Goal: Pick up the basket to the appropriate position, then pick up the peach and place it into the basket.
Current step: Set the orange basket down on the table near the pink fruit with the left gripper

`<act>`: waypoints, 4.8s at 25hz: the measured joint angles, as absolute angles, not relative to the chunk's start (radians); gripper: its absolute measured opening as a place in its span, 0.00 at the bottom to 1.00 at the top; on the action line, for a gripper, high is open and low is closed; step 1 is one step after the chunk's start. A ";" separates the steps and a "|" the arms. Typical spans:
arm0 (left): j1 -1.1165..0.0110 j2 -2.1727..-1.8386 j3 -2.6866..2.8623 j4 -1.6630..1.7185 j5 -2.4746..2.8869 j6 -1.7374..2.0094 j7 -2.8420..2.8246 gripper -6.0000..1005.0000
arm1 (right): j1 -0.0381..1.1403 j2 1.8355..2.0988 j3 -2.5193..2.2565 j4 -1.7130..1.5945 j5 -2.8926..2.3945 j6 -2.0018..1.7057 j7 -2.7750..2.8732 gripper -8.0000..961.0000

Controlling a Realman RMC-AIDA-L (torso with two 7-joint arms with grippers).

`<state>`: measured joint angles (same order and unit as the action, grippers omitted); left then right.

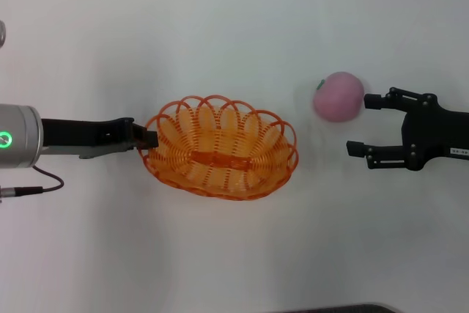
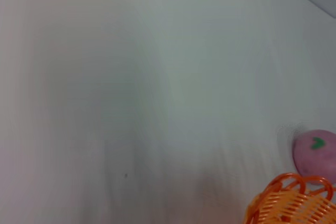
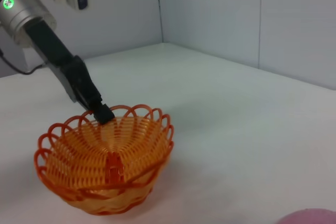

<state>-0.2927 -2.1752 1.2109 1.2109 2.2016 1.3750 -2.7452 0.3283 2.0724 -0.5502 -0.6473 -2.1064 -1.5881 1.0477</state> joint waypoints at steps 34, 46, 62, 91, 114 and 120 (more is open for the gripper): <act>-0.157 -2.175 1.321 1.183 2.104 1.143 -2.740 0.06 | 0.328 2.075 -0.520 -0.647 -2.107 -1.584 1.038 0.98; -0.156 -2.175 1.316 1.170 2.088 1.138 -2.744 0.06 | 0.330 2.077 -0.520 -0.647 -2.106 -1.582 1.038 0.98; -0.169 -2.175 1.289 1.127 2.053 1.177 -2.727 0.20 | 0.331 2.077 -0.520 -0.647 -2.106 -1.582 1.038 0.98; -0.209 -2.164 0.886 0.981 1.861 1.415 -2.183 0.63 | 0.347 2.083 -0.492 -0.643 -2.106 -1.578 1.037 0.98; -0.173 -2.164 0.731 0.770 1.825 1.555 -1.088 0.90 | 0.358 2.086 -0.413 -0.557 -2.006 -1.499 1.023 0.98; -0.159 -2.164 0.720 0.730 1.860 1.587 -0.979 0.89 | 0.364 2.086 -0.418 -0.536 -2.000 -1.493 1.023 0.98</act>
<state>-0.1589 -2.1644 0.7198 0.7296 1.8596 1.5871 -0.9789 0.3642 2.0861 -0.4177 -0.5365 -2.0004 -1.4925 1.0231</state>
